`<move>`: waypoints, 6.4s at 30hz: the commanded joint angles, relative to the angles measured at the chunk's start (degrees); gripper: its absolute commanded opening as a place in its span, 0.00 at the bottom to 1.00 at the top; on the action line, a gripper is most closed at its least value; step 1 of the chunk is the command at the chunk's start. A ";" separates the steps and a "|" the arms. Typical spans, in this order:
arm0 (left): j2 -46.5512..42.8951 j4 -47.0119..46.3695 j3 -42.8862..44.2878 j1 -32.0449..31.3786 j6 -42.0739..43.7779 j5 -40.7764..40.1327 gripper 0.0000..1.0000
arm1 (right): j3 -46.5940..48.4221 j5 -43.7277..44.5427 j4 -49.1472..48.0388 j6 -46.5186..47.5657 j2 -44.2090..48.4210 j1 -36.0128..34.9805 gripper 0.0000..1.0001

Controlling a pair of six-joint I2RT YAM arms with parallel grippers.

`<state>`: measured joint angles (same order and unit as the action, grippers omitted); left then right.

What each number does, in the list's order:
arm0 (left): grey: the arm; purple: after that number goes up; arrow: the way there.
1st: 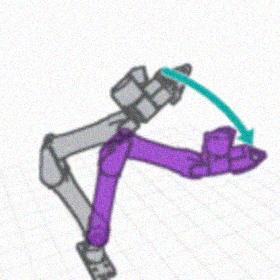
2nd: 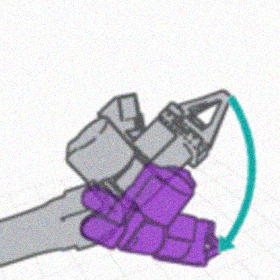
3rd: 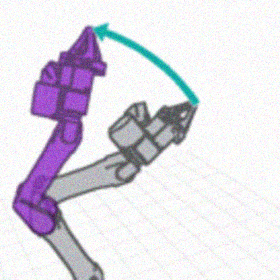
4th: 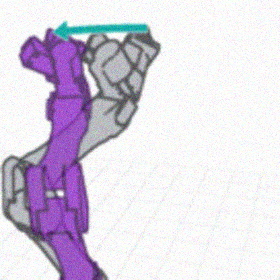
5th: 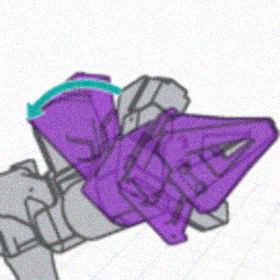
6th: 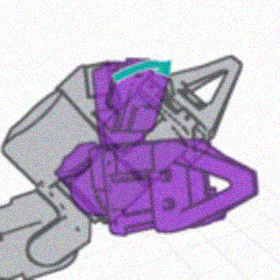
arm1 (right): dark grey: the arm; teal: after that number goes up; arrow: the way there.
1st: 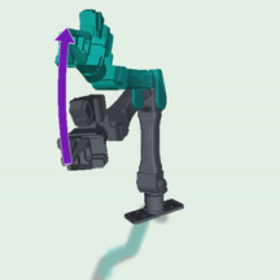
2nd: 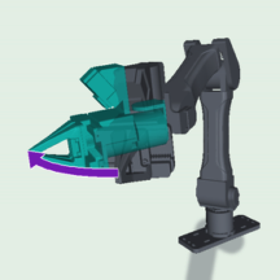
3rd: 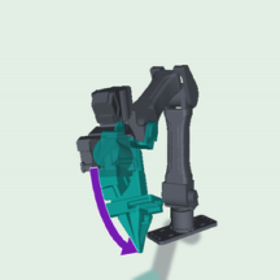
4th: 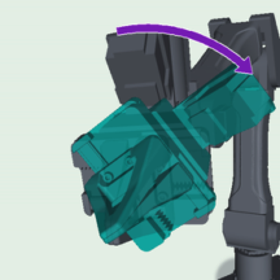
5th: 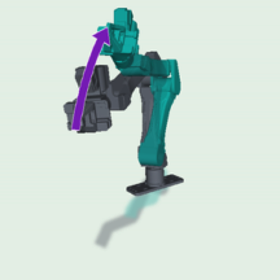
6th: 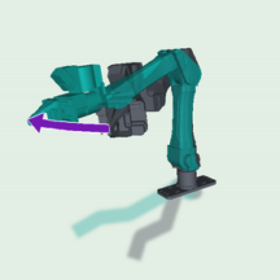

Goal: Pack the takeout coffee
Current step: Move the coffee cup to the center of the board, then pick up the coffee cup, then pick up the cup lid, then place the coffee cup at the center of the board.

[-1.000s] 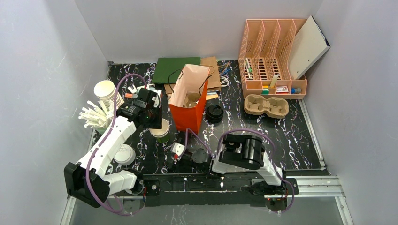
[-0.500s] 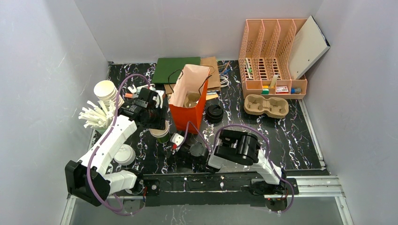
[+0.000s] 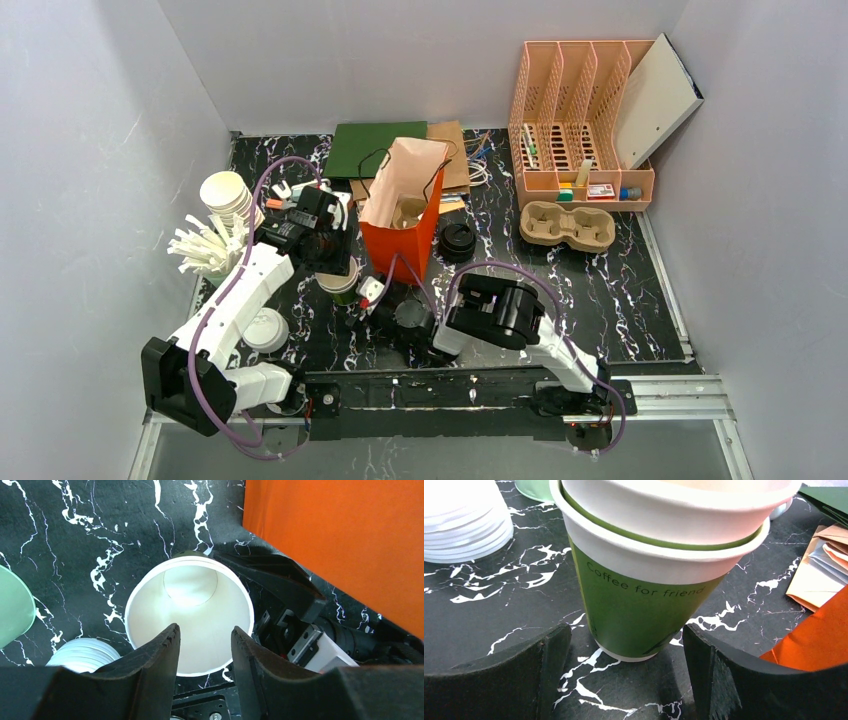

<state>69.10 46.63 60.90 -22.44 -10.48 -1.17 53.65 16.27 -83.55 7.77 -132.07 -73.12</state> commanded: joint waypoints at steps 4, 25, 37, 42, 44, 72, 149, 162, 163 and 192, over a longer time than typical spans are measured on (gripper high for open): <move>-0.15 -0.06 0.84 -0.68 0.72 -1.36 0.39 | 4.65 3.99 -0.28 0.07 -2.36 0.70 0.90; 0.46 -0.77 0.73 -1.36 1.42 3.02 0.38 | 6.74 3.61 1.55 -0.47 -3.76 1.67 0.72; -0.16 1.00 0.48 -2.06 2.79 6.61 0.38 | 6.66 3.21 1.45 -0.49 -3.81 1.67 0.70; -0.40 1.27 -0.10 -2.41 3.10 6.73 0.41 | 6.73 3.05 1.70 -0.56 -3.81 1.67 0.69; -0.05 1.27 -0.52 -2.52 3.02 6.70 0.41 | 6.81 3.04 1.79 -0.59 -3.85 1.67 0.69; 4.09 3.19 -0.13 -4.06 2.47 6.58 0.22 | 7.94 3.23 3.55 -0.92 -4.20 1.72 0.61; -4.65 17.68 24.72 -4.28 -2.82 -4.31 0.02 | -3.35 -2.78 27.90 -2.99 25.94 -6.24 0.92; -8.84 16.27 19.94 -4.36 -6.67 8.78 0.02 | -17.54 6.66 47.49 -13.86 49.05 -4.88 0.89; -9.14 15.80 18.84 -4.37 -7.12 9.79 0.01 | -16.70 7.65 52.29 -16.00 50.35 -3.63 0.89; 3.32 -11.53 0.86 -47.06 -25.38 -15.29 0.04 | 3.86 -10.88 89.35 -31.45 48.15 42.04 0.63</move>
<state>68.36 38.13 60.77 -64.71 -34.59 -8.14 53.28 4.45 6.04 -25.08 -81.89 -31.62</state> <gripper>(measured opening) 0.040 0.675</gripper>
